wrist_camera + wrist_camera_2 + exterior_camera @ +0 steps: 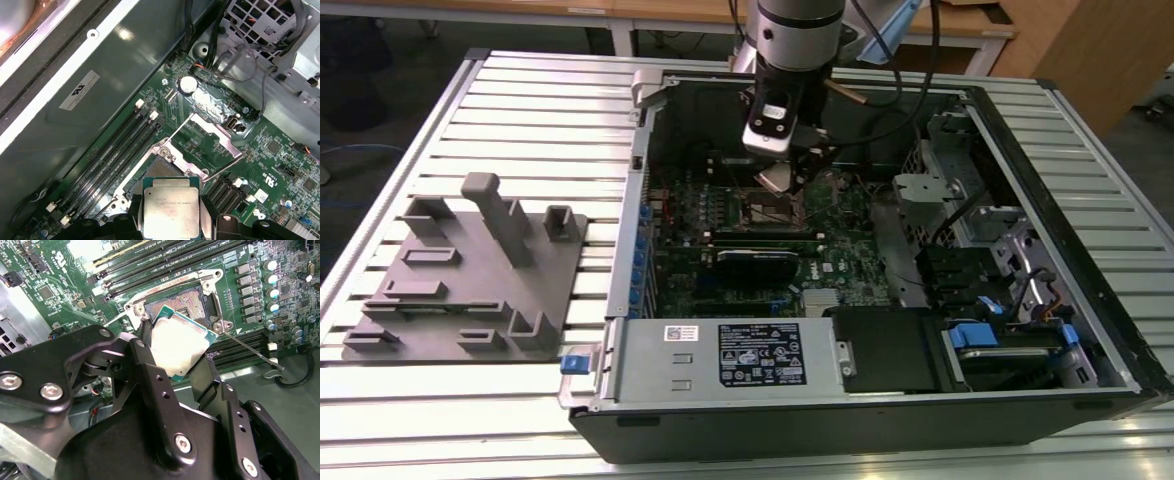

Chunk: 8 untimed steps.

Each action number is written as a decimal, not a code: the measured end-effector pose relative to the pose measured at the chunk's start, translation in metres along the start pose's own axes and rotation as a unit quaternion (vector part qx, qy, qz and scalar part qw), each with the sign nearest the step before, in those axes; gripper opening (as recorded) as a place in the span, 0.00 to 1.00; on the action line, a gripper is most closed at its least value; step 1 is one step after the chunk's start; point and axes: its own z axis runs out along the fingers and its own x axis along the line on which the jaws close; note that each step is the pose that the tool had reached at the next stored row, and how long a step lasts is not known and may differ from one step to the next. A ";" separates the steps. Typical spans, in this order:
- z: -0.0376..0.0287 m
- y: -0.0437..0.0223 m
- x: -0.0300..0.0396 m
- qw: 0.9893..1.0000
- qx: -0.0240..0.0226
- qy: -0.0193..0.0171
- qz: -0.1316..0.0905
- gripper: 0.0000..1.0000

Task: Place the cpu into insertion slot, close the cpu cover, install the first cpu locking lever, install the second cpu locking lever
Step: 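Place the cpu into insertion slot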

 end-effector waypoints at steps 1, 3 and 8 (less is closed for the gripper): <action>0.0000 0.0000 0.0000 1.000 0.000 0.000 0.003 0.54; 0.0000 0.0000 0.0000 1.000 0.000 -0.001 0.008 0.54; 0.0000 0.0000 0.0000 1.000 0.000 -0.001 0.009 0.54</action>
